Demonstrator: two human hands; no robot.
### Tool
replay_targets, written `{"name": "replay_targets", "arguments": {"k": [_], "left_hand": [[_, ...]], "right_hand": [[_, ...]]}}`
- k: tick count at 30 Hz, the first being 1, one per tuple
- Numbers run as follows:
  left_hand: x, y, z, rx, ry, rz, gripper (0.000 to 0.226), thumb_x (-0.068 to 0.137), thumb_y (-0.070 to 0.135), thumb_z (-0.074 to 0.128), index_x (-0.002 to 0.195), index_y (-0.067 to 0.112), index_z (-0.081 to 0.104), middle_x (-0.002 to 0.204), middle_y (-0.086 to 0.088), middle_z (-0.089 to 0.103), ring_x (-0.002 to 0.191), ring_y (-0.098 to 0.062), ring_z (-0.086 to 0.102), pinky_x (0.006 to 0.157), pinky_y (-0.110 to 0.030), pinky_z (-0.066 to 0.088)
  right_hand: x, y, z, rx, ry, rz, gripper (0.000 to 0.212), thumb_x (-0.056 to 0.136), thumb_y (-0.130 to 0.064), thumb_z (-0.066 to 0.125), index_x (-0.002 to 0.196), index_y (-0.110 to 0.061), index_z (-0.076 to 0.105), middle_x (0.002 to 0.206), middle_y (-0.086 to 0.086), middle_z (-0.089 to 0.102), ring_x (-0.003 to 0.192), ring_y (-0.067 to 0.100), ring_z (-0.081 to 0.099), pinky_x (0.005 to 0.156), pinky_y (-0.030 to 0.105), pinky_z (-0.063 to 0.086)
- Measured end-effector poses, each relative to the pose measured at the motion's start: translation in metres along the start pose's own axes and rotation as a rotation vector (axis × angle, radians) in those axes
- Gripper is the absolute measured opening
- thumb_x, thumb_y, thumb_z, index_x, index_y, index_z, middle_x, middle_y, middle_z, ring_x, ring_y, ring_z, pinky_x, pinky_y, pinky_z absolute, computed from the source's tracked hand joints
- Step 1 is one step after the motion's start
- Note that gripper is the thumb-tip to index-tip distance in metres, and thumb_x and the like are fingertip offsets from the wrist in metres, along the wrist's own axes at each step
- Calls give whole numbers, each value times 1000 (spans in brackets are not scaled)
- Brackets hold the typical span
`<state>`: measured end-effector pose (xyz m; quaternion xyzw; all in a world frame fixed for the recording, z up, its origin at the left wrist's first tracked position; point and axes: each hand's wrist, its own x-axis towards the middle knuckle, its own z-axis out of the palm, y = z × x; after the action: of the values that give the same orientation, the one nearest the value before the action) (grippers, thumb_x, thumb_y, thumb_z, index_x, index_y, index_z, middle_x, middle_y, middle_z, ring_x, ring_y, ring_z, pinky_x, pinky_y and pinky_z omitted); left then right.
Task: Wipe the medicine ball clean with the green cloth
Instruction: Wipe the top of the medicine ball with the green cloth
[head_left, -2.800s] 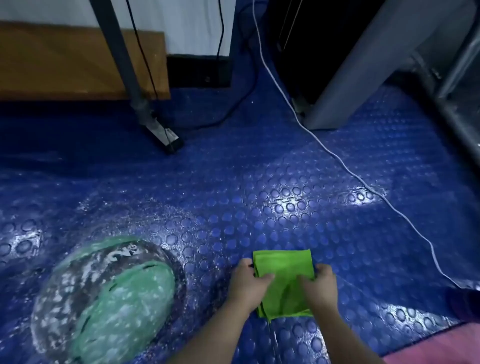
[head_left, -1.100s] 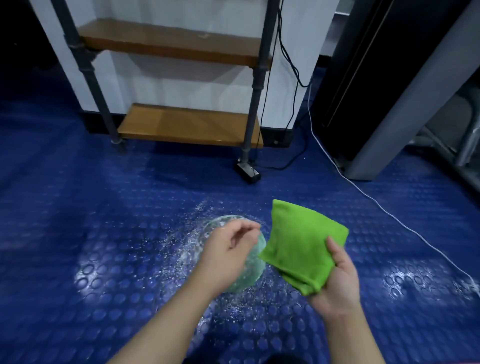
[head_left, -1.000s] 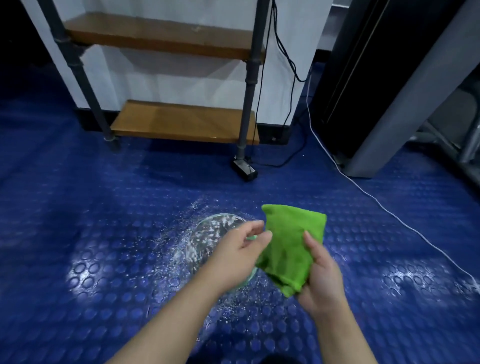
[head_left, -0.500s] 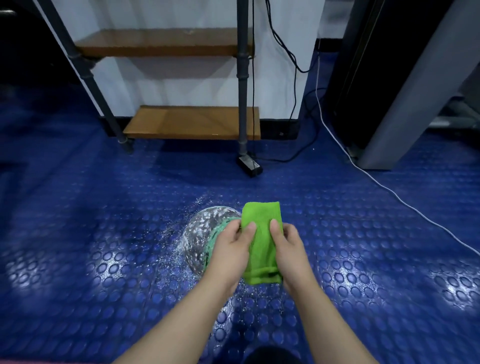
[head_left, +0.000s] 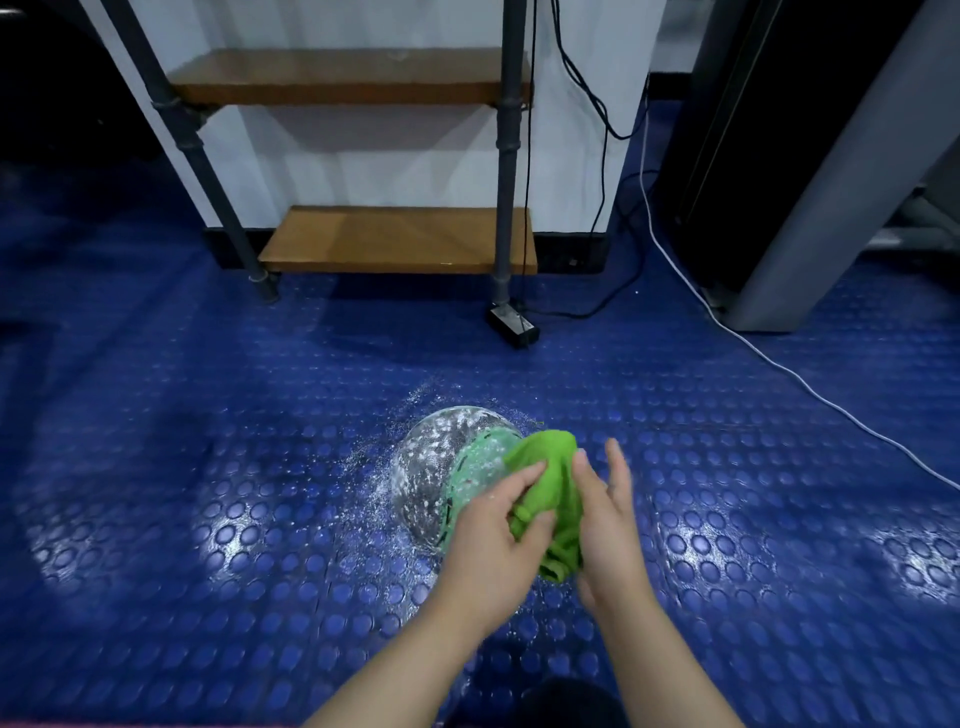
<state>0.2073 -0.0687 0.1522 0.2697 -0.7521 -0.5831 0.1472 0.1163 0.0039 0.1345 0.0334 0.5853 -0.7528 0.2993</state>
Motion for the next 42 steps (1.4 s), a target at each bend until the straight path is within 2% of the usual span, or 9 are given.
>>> {"name": "replay_targets", "arguments": {"k": [3, 7, 10, 12, 17, 22, 28, 35, 42], "left_hand": [[-5, 0, -5, 44, -213, 35, 58, 81, 33, 61, 138, 33, 51, 120, 8, 67, 107, -13, 66, 96, -36, 52], [15, 0, -49, 12, -53, 83, 47, 86, 32, 69, 126, 48, 51, 131, 28, 53, 121, 4, 51, 103, -37, 46], [49, -17, -85, 620, -112, 93, 90, 76, 54, 72, 148, 51, 19, 155, 27, 13, 147, -8, 7, 118, -58, 16], [66, -30, -91, 898, -288, 21, 119, 63, 62, 78, 148, 55, -4, 158, 24, -14, 147, -16, -18, 115, -65, 1], [81, -55, -84, 775, -252, -31, 130, 50, 54, 88, 149, 54, 2, 161, 18, -2, 148, -23, 2, 117, -52, 24], [78, -72, -77, 673, -65, -14, 105, 53, 50, 61, 150, 35, 24, 160, 7, 14, 147, -25, 15, 117, -39, 23], [78, -67, -79, 626, -35, -43, 112, 60, 34, 84, 153, 33, 20, 160, 3, 13, 145, -27, 14, 117, -36, 13], [81, -57, -74, 628, -25, -123, 127, 51, 53, 89, 151, 49, 11, 160, 12, 9, 142, -28, 13, 116, -41, 21], [76, -55, -79, 609, -43, -140, 132, 46, 58, 89, 150, 51, 8, 161, 15, 4, 146, -26, 8, 117, -47, 19]], "right_hand": [[-5, 3, 7, 115, -152, 138, 37, 86, -36, 61, 120, -20, 59, 113, 11, 67, 102, 27, 65, 91, 47, 52], [11, 9, 3, -15, 130, -70, 36, 83, -45, 60, 117, -32, 62, 112, 14, 65, 93, 33, 61, 79, 46, 53], [24, 1, 4, -429, 235, -254, 61, 75, -71, 54, 133, -58, 37, 143, 2, 46, 130, 26, 46, 104, 54, 39], [30, -6, 12, -643, 219, -276, 59, 85, -62, 49, 140, -54, 27, 154, -3, 25, 138, 16, 33, 109, 46, 32], [36, 0, 46, -1236, 112, -481, 69, 86, -67, 39, 146, -52, 7, 160, -2, -7, 144, 25, 16, 102, 43, 38], [43, 35, 73, -1479, -139, -501, 65, 90, -67, 20, 148, -44, 1, 160, 0, -9, 147, 21, -9, 111, 53, 16], [60, 38, 81, -1356, -137, -445, 54, 99, -46, 29, 149, -36, 14, 159, -1, 11, 146, 20, 4, 113, 48, 18], [96, 23, 84, -1081, -38, -222, 48, 100, -33, 34, 145, -16, 37, 146, 11, 39, 134, 28, 36, 111, 38, 29], [109, 1, 44, -404, 68, 128, 27, 96, -27, 47, 104, -6, 61, 91, 15, 64, 84, 26, 58, 86, 47, 51]]}}
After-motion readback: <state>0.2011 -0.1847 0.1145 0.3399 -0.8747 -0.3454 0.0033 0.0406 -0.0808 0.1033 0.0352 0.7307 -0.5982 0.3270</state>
